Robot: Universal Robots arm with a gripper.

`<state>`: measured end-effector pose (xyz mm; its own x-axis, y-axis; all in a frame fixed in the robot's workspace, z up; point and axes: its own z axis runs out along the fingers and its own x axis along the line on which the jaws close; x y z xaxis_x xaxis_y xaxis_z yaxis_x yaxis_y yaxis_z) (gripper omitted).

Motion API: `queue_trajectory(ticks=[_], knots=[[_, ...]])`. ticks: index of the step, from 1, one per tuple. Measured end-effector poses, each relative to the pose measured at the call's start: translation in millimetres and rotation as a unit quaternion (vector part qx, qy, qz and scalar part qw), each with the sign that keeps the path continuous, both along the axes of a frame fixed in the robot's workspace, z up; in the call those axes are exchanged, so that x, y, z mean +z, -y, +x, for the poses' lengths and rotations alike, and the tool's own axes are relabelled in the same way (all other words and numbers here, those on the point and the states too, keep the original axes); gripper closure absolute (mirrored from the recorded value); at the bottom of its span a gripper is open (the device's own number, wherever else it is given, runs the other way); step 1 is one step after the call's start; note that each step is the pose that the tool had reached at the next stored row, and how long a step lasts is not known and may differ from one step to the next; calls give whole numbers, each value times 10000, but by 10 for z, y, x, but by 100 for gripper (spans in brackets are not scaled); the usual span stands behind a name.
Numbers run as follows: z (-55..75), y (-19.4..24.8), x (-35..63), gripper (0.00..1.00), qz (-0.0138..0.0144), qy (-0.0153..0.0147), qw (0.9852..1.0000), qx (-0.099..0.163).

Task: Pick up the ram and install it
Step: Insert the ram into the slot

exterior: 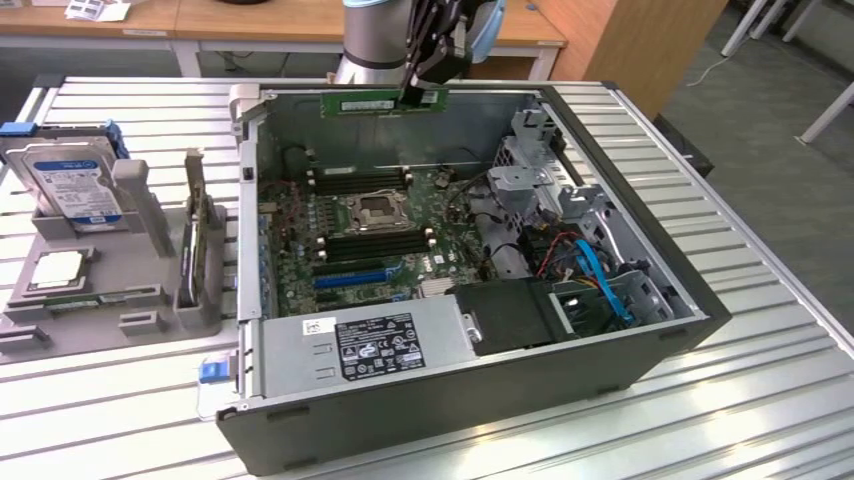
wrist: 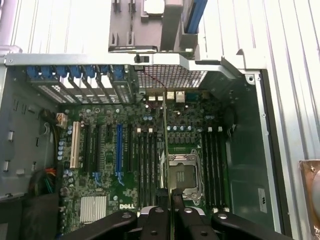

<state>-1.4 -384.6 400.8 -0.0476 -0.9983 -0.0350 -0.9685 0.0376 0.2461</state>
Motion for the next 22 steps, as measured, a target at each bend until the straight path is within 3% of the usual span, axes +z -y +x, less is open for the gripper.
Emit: queue_trajectory(ticks=[2,7,9,10,22], knots=[[1,0,-1,86,-3,-37,10000,-75],[2,0,-1,86,-3,-49,10000,-81],[3,1,-6,86,-5,-129,9999,-86],[3,0,-7,86,-5,-142,9999,-87],[4,0,-195,86,-4,-142,9999,-87]])
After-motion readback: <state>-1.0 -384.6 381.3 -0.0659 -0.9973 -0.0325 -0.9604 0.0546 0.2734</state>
